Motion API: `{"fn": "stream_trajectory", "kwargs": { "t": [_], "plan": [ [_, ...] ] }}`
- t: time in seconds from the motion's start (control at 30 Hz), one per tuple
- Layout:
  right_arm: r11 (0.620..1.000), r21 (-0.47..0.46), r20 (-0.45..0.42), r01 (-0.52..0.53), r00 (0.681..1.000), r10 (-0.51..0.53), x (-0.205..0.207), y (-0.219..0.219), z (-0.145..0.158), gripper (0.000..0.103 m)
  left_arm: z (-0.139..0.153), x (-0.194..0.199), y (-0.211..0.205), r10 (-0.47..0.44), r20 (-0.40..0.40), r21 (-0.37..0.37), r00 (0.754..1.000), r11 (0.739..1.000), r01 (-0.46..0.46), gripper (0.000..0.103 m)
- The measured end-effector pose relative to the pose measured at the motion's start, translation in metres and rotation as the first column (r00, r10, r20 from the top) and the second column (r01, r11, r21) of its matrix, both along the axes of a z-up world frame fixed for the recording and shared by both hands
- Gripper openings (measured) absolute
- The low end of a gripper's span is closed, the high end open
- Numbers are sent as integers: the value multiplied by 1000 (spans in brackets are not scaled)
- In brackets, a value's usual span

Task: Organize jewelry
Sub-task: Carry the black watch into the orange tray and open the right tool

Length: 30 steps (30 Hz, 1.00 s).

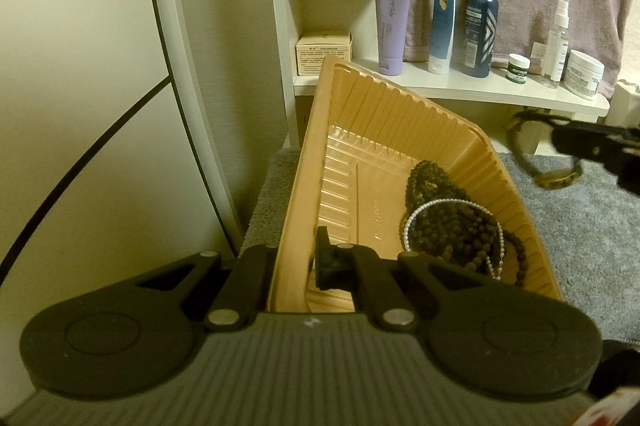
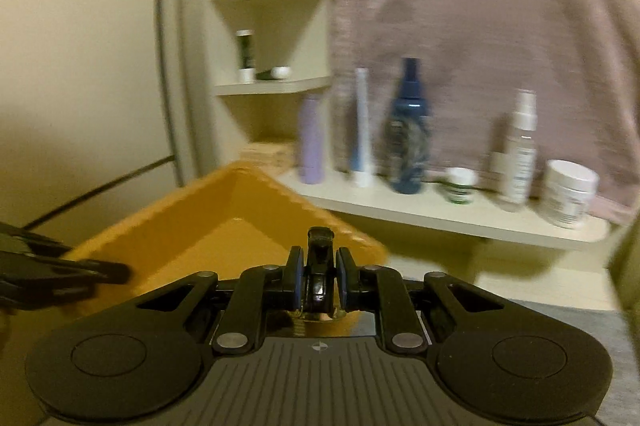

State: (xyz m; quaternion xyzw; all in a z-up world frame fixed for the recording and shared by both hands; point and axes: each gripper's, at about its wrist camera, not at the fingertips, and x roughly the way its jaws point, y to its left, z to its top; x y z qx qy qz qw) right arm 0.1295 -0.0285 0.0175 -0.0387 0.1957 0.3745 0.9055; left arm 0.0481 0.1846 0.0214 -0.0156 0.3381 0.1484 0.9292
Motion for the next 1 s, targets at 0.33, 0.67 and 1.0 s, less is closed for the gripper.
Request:
{"fn": "stream_trajectory", "kwargs": {
  "t": [0.33, 0.67, 1.0],
  "plan": [
    [993, -7, -12, -117, 993, 117, -16, 31, -3, 17, 0, 0, -1, -1, 2, -1, 1000, 1000, 1, 4],
    [989, -11, -31, -148, 988, 148, -19, 38, -10, 17, 1, 0, 0, -2, 3, -2, 1000, 1000, 2, 4],
    [988, -15, -38, -151, 988, 151, -21, 40, -14, 17, 1, 0, -1, -2, 2, -2, 1000, 1000, 2, 4]
  ]
}}
